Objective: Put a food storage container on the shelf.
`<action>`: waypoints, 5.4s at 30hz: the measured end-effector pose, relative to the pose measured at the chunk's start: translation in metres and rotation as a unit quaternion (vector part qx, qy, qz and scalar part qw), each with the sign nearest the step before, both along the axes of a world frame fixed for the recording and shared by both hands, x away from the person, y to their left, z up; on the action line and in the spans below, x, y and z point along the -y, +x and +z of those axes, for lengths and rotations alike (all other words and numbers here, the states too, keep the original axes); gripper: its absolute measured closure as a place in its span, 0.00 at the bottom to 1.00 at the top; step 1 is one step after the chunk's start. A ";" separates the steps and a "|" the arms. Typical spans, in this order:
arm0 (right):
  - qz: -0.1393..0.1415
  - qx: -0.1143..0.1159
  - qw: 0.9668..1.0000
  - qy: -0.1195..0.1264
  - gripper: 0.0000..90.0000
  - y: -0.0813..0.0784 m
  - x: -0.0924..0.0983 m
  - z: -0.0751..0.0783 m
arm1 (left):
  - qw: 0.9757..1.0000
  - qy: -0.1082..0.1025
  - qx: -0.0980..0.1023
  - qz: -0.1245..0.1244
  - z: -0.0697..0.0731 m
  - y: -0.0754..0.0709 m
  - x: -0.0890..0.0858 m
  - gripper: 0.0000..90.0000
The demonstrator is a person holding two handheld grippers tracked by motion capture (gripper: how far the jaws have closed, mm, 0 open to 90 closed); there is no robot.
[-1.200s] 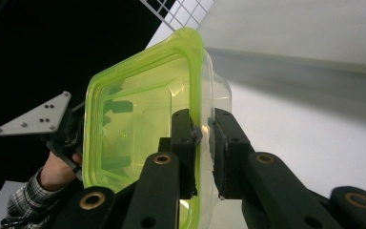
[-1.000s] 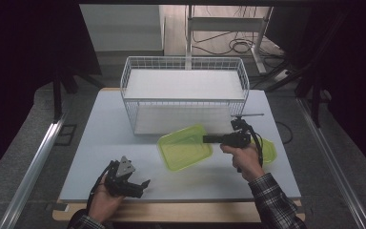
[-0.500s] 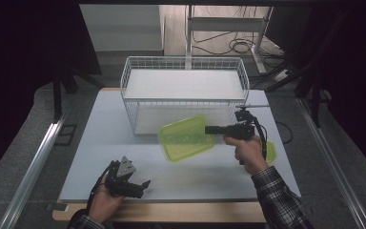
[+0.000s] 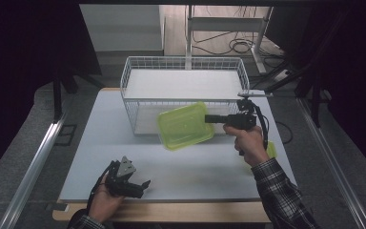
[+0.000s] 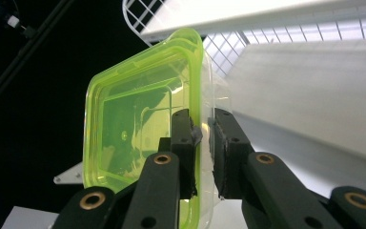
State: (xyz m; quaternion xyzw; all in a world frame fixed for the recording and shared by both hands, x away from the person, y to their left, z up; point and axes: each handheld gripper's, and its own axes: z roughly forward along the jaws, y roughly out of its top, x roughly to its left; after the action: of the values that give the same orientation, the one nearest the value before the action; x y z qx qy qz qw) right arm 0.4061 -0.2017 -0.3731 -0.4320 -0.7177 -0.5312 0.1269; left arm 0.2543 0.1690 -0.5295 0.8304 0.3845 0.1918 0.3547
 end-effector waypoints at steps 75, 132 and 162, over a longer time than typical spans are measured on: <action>-0.160 0.101 0.977 -0.103 0.80 0.086 -0.036 0.058 | 1.000 0.005 -0.004 -0.007 -0.002 0.000 0.001 0.03; -0.059 0.189 0.967 -0.158 0.16 0.017 -0.027 0.044 | 1.000 -0.021 -0.020 -0.009 0.002 0.001 0.001 0.02; -0.002 0.243 0.949 -0.200 0.00 -0.046 0.001 -0.011 | 0.998 -0.057 -0.005 -0.005 0.003 -0.002 -0.006 0.01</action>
State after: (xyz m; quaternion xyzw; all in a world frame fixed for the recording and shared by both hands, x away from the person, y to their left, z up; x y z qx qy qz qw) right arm 0.3602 -0.2032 -0.3845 -0.3079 -0.8177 -0.4655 -0.1410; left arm 0.2524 0.1752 -0.5270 0.8118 0.3922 0.1637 0.4006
